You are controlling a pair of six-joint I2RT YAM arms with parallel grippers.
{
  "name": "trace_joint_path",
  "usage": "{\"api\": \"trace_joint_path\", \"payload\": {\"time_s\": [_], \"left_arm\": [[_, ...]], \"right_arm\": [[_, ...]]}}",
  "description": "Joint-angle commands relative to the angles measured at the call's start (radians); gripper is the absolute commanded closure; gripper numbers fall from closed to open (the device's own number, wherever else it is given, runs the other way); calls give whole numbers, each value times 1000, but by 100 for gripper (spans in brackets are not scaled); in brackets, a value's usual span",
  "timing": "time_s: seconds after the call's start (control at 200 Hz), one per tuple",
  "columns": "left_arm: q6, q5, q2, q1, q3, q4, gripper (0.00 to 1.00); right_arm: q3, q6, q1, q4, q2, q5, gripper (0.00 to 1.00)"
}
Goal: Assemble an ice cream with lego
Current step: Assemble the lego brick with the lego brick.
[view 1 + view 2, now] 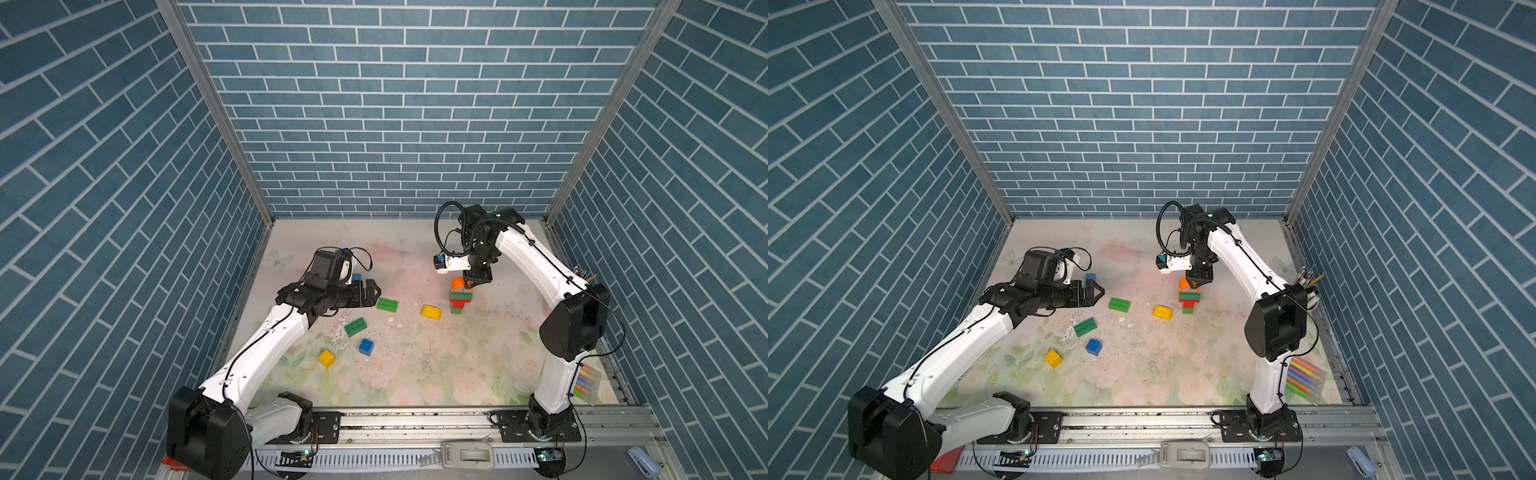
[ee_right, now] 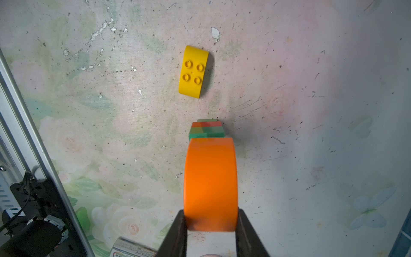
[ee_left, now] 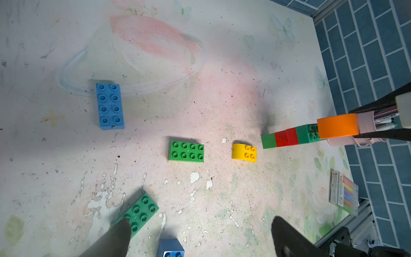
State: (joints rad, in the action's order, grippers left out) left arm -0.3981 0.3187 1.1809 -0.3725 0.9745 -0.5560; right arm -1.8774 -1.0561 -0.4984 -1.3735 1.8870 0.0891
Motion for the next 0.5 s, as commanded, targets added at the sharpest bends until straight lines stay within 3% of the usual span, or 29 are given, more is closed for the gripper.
{"api": "trace_joint_path", "payload": {"time_s": [0.0, 0.495], "left_arm": [[-4, 2, -14, 7, -11, 0, 0], [-1, 5, -17, 11, -17, 0, 0]], "right_arm": [[19, -47, -9, -29, -7, 4, 100], [16, -47, -14, -8, 0, -23, 100]]}}
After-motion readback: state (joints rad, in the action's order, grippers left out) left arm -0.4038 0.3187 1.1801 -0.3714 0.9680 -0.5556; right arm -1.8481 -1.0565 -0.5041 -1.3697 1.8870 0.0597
